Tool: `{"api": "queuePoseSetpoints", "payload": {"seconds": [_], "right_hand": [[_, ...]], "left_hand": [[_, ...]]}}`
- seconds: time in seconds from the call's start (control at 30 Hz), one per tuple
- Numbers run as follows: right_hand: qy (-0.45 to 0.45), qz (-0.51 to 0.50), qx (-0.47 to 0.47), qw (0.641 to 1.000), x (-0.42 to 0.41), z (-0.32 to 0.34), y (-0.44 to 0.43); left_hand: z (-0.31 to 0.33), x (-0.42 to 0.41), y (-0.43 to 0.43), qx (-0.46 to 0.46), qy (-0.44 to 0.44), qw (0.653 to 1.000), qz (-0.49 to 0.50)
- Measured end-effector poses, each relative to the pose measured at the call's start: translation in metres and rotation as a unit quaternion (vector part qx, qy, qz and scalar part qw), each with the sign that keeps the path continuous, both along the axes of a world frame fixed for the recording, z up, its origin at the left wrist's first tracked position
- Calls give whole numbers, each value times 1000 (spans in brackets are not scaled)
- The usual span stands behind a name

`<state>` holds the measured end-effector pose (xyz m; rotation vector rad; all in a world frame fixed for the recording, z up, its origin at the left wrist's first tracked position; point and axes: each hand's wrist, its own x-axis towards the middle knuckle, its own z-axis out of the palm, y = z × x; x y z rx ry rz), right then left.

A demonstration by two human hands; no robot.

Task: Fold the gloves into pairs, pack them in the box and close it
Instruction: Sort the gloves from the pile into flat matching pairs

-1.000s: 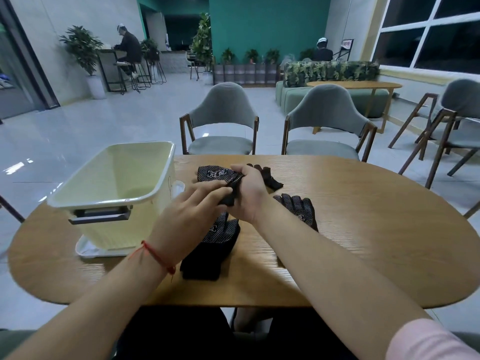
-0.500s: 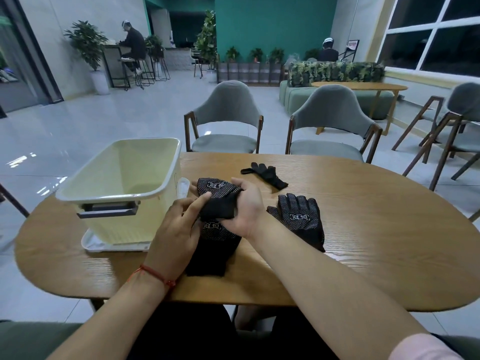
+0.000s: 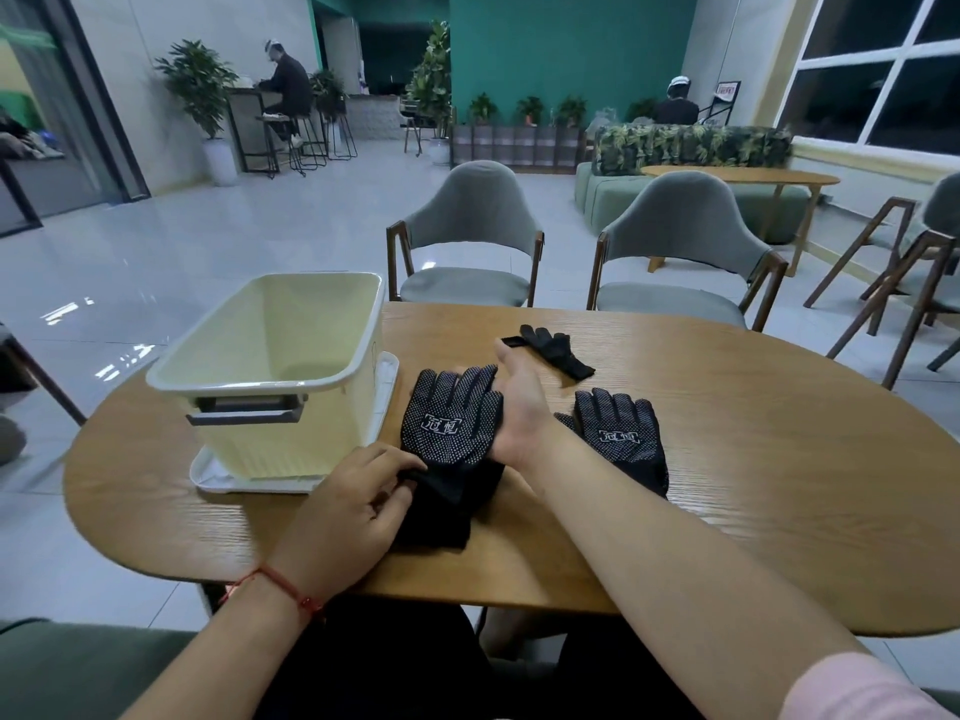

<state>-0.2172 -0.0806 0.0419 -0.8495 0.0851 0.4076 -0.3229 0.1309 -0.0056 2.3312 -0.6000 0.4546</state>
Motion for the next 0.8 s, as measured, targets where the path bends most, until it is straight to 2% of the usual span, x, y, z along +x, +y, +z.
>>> {"api": "queuePoseSetpoints", "payload": {"seconds": [0.13,0.47,0.57,0.67,0.8], "right_hand": [[-9,8,-52,999,-1,5,-1],[6,51,-109,993,27,4,-1],[-23,52,-143,988,40,6,-8],[-83,41,-215,972,50,17,-17],[-148,43,-360,920,49,25,-30]], "left_hand": [[-1,-3,-1,19,-7,999,25],[0,-5,-3,31,-12,998,44],[-1,-5,-3,37,-13,998,52],[-2,-5,-3,47,-12,997,55],[-3,-5,-3,53,-11,997,51]]}}
